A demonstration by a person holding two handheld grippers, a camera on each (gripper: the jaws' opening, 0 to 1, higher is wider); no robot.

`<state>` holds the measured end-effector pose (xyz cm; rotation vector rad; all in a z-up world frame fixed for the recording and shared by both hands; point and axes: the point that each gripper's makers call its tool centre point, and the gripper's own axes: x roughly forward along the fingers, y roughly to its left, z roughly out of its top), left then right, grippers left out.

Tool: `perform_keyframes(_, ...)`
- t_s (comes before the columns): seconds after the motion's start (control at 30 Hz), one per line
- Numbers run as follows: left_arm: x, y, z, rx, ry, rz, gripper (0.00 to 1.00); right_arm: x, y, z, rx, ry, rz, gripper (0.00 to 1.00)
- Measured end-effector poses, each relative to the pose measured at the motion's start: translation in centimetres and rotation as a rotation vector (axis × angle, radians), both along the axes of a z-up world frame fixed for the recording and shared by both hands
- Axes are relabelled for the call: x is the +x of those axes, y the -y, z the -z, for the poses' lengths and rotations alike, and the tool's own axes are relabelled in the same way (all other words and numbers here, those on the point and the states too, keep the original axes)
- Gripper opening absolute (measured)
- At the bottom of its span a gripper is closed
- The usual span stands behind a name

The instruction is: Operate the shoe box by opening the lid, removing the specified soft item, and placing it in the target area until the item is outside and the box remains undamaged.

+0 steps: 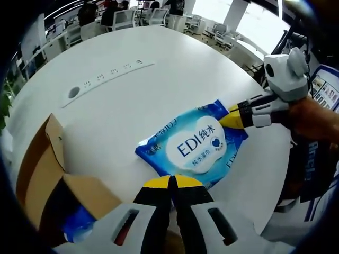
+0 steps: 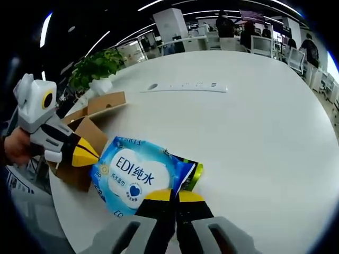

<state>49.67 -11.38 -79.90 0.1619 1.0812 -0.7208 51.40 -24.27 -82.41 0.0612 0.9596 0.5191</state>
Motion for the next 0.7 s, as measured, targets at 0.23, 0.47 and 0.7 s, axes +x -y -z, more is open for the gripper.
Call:
perform_keyframes(0.23,0.1,-0.2,-0.2,-0.002,0.004,-0.018,0.0,0.0,0.4,0.1,-0.017,-0.004,0.011,0.02)
perform_keyframes(0.47,0.1,-0.2,-0.9,-0.005,0.022,-0.004,0.0,-0.3,1.1,-0.5,-0.025,0.0,0.02,0.05)
perform_keyframes(0.7,0.0,-0.9,-2.3,-0.024,0.048,-0.002,0.01,-0.4,1.5,-1.8,-0.013,0.017,0.038,0.05)
